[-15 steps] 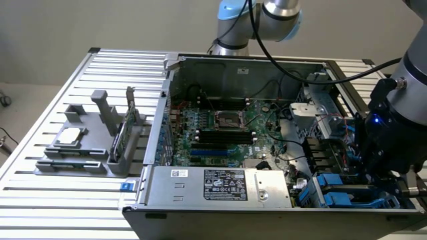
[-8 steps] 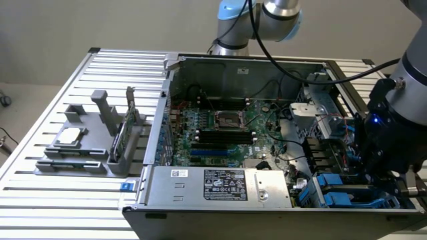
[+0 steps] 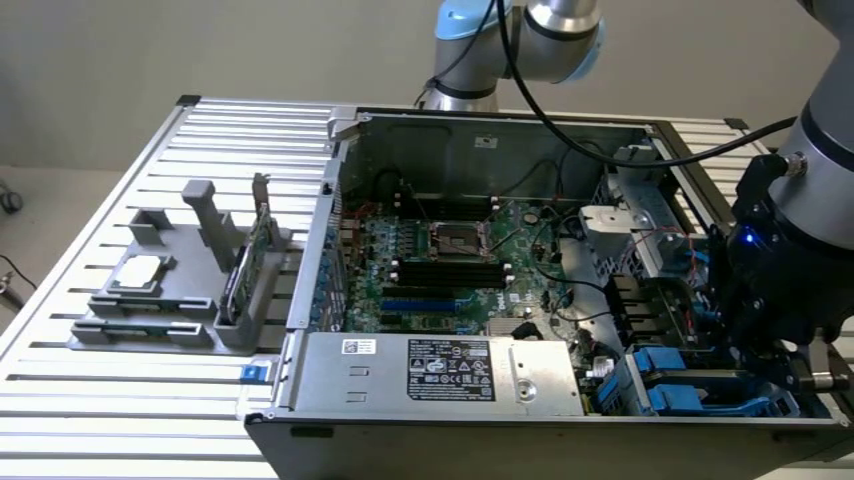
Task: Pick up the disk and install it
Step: 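Insert the first disk wire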
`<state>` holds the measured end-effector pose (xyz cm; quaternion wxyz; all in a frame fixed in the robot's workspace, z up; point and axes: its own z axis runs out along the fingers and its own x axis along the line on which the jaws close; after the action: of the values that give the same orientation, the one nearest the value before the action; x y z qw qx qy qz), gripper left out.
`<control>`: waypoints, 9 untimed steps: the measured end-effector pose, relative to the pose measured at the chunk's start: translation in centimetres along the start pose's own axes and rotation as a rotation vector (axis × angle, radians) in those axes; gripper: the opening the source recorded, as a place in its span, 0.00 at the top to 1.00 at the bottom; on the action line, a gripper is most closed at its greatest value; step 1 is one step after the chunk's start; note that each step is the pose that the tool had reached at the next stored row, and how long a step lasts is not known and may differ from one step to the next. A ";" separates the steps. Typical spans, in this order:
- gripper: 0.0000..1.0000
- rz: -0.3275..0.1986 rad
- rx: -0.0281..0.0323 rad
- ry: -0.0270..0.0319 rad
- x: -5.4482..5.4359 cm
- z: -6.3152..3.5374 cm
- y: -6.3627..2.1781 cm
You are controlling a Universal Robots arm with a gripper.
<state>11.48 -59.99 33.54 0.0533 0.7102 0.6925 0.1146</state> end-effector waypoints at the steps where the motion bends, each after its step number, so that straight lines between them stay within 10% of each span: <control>1: 0.83 0.000 -0.0001 -0.0002 0.0 0.01 0.00; 9: 0.83 0.003 -0.0009 -0.0009 0.0 0.15 -0.04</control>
<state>11.48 -59.99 33.38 0.0538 0.7112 0.6915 0.1146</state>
